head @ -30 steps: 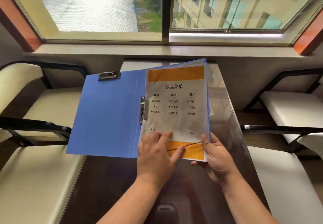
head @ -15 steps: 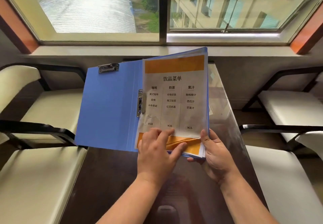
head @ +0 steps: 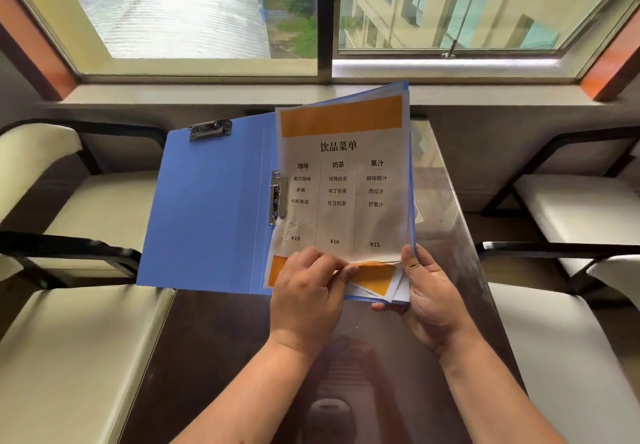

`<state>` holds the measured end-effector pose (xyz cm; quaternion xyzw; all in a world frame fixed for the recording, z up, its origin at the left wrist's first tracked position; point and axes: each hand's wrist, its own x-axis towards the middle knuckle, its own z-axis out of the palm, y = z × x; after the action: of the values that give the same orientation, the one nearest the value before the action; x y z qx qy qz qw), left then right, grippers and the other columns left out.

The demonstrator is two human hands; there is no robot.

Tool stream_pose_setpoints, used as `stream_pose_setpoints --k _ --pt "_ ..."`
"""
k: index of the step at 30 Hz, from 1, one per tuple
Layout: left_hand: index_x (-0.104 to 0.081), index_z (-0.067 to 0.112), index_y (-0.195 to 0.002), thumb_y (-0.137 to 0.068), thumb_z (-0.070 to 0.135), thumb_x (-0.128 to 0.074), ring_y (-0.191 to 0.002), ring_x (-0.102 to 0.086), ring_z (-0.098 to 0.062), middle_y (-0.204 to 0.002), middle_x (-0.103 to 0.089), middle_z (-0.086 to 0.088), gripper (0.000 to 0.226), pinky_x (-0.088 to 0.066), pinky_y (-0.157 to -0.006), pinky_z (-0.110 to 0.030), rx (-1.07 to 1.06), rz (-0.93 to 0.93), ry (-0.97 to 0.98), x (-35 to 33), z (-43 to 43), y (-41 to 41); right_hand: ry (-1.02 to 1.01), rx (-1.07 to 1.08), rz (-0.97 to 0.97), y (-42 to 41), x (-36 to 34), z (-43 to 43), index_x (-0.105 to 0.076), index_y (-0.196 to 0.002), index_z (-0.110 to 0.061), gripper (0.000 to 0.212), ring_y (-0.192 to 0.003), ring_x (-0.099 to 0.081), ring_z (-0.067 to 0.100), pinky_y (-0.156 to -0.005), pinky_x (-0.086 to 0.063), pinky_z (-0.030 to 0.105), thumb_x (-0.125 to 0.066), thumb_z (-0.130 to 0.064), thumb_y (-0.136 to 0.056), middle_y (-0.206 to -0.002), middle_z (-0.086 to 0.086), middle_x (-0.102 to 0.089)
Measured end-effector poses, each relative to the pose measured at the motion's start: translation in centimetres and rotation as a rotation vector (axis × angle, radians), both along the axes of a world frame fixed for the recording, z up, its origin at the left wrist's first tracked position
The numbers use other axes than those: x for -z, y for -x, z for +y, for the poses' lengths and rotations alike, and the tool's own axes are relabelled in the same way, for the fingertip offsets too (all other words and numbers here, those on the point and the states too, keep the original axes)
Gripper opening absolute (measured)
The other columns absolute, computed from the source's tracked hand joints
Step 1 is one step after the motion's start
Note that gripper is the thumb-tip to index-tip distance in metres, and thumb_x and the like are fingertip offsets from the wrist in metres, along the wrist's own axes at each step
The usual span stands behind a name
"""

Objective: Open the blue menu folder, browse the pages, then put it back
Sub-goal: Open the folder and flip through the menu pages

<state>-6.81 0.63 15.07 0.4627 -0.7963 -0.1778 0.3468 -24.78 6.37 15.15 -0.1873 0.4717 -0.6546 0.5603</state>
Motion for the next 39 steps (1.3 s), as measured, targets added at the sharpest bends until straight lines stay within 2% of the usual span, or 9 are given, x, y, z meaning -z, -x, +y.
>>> stream_pose_setpoints --k 17,21,23,26,32,34,36,37,39 --pt "-0.073 0.021 -0.085 -0.099 0.043 -0.063 -0.08 -0.06 -0.01 -0.082 -0.066 0.011 0.027 -0.056 -0.065 -0.036 0.046 0.143 -0.132 0.1 -0.8 0.0 0.003 -0.017 0.009 0.7 -0.3 0.0 -0.082 -0.106 -0.035 0.026 -0.086 -0.081 0.029 -0.05 -0.065 0.041 -0.059 -0.045 -0.095 -0.107 0.004 -0.083" --pt "-0.069 0.026 -0.087 -0.101 0.044 -0.06 -0.084 -0.06 -0.005 -0.083 -0.063 0.018 0.024 -0.048 -0.064 -0.018 0.032 0.176 -0.162 0.1 -0.9 -0.2 0.013 -0.008 0.012 0.8 -0.2 -0.1 -0.082 -0.103 -0.034 0.027 -0.076 -0.079 0.023 -0.044 -0.062 0.039 -0.058 -0.043 -0.096 -0.098 0.002 -0.083" --pt "-0.065 0.028 -0.088 -0.102 0.039 -0.058 -0.079 -0.06 -0.008 -0.081 -0.064 0.015 0.019 -0.045 -0.064 -0.02 -0.044 0.258 -0.193 0.2 -0.9 -0.4 0.012 0.002 0.006 1.0 -0.1 0.1 -0.082 -0.103 -0.033 0.026 -0.075 -0.079 0.024 -0.043 -0.061 0.038 -0.058 -0.041 -0.096 -0.099 0.002 -0.082" --pt "-0.058 0.029 -0.086 -0.103 0.038 -0.055 -0.069 -0.065 -0.023 -0.07 -0.066 0.001 0.019 -0.05 -0.062 -0.04 -0.281 0.473 -0.269 0.6 -1.2 -1.4 0.004 0.016 0.012 1.5 0.0 0.4 -0.082 -0.106 -0.034 0.027 -0.082 -0.081 0.026 -0.044 -0.063 0.037 -0.057 -0.04 -0.098 -0.109 0.001 -0.083" --pt "-0.05 0.022 -0.081 -0.107 0.026 -0.046 -0.034 -0.05 -0.016 -0.062 -0.054 -0.011 0.027 -0.046 -0.034 -0.028 -0.718 0.792 -0.445 2.2 -3.0 -4.6 -0.026 0.075 0.012 2.4 -0.1 0.6 -0.083 -0.103 -0.035 0.026 -0.091 -0.081 0.025 -0.043 -0.064 0.04 -0.06 -0.041 -0.092 -0.117 -0.003 -0.082" --pt "-0.051 0.02 -0.081 -0.108 0.024 -0.046 -0.047 -0.058 -0.032 -0.074 -0.06 -0.021 0.028 -0.049 -0.037 -0.031 -0.772 0.774 -0.472 3.0 -3.6 -5.4 -0.036 0.075 0.009 2.5 -0.1 0.6 -0.082 -0.103 -0.033 0.026 -0.089 -0.081 0.025 -0.042 -0.064 0.04 -0.06 -0.04 -0.091 -0.115 -0.002 -0.082" --pt "-0.051 0.016 -0.083 -0.108 0.031 -0.045 -0.07 -0.065 -0.046 -0.086 -0.066 -0.029 0.03 -0.06 -0.06 -0.049 -0.8 0.739 -0.477 3.3 -3.7 -5.9 -0.042 0.074 0.016 2.4 -0.1 0.7 -0.083 -0.099 -0.034 0.026 -0.087 -0.081 0.025 -0.042 -0.064 0.041 -0.06 -0.041 -0.09 -0.112 -0.003 -0.083" --pt "-0.051 0.016 -0.084 -0.108 0.036 -0.045 -0.076 -0.065 -0.047 -0.085 -0.066 -0.026 0.032 -0.058 -0.072 -0.055 -0.805 0.741 -0.477 3.3 -3.7 -5.9 -0.042 0.073 0.019 2.3 0.0 0.8 -0.084 -0.098 -0.035 0.026 -0.087 -0.082 0.025 -0.043 -0.064 0.04 -0.059 -0.041 -0.09 -0.112 -0.004 -0.083" --pt "-0.05 0.017 -0.084 -0.106 0.042 -0.046 -0.075 -0.062 -0.03 -0.076 -0.062 -0.008 0.034 -0.051 -0.075 -0.044 -0.795 0.776 -0.457 2.9 -3.4 -5.9 -0.038 0.074 0.02 2.2 0.0 0.8 -0.084 -0.098 -0.037 0.026 -0.089 -0.082 0.026 -0.043 -0.065 0.04 -0.059 -0.042 -0.091 -0.112 -0.004 -0.083"
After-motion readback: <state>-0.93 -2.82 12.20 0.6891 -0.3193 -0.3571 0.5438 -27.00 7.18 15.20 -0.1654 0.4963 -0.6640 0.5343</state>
